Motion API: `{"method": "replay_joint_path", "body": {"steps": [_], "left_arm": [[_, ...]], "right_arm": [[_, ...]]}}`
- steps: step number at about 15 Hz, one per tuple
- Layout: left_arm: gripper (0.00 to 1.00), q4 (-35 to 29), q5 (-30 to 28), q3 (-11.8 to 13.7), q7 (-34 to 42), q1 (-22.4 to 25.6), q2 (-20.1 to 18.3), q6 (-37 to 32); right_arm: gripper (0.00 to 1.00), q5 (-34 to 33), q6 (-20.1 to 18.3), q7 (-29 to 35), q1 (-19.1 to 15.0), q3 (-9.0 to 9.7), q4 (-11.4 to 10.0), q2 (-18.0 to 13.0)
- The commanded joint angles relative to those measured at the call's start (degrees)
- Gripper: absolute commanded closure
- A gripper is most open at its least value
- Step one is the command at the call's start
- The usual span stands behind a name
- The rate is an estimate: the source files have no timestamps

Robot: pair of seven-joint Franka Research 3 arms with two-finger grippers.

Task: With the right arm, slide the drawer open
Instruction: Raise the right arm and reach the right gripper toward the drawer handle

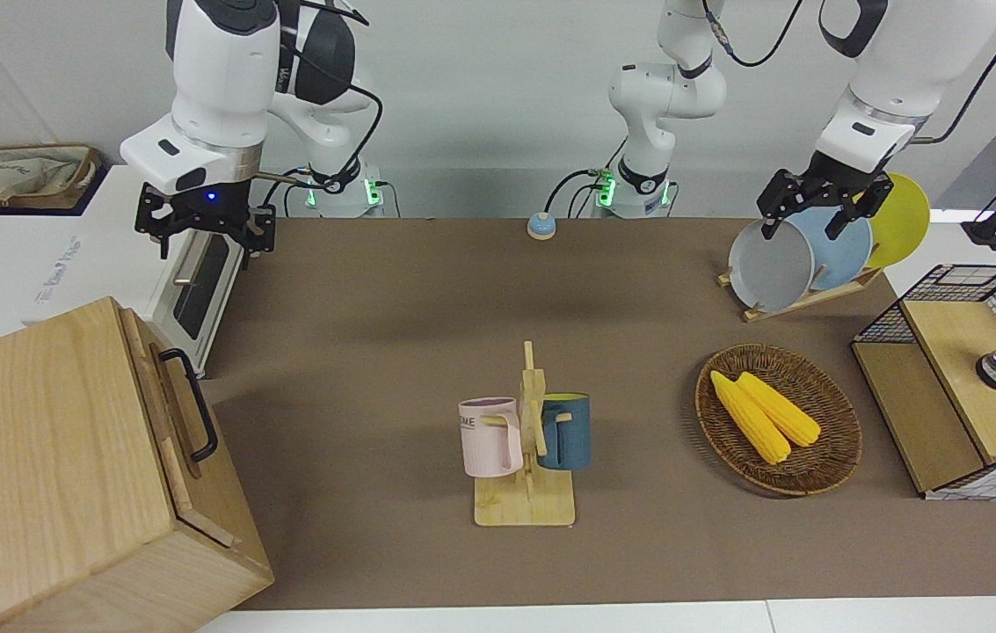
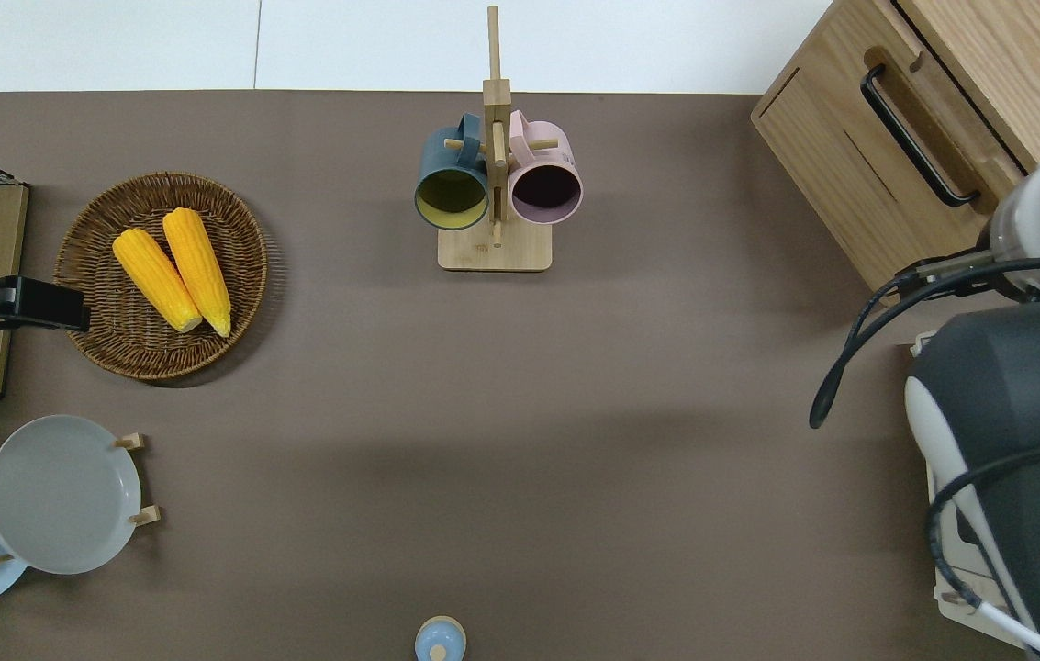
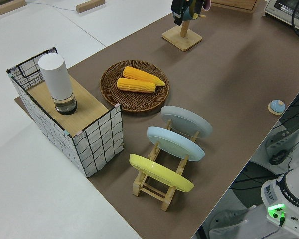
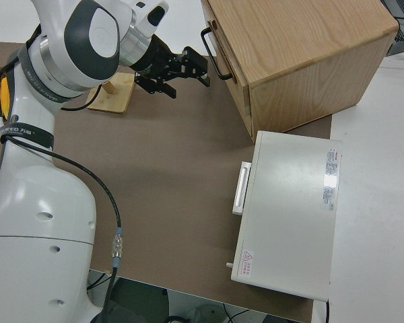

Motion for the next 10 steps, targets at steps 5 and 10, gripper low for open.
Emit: {"method": "replay_joint_path", "body": {"steps": [5,10], "left_arm": [[0.0,1.2,0.6,1.0,0.4,-1.0,0.8,0.0],[0.0,1.2,0.6,1.0,0.4,-1.0,0.8,0.0]], "right_arm": [[0.017,-19.1,7.0,-0.6,0.2,4.09,-1.1,4.6],[0.019,-27.0,13.2,0.3,0.2,4.09,-3.0,6.9]]}}
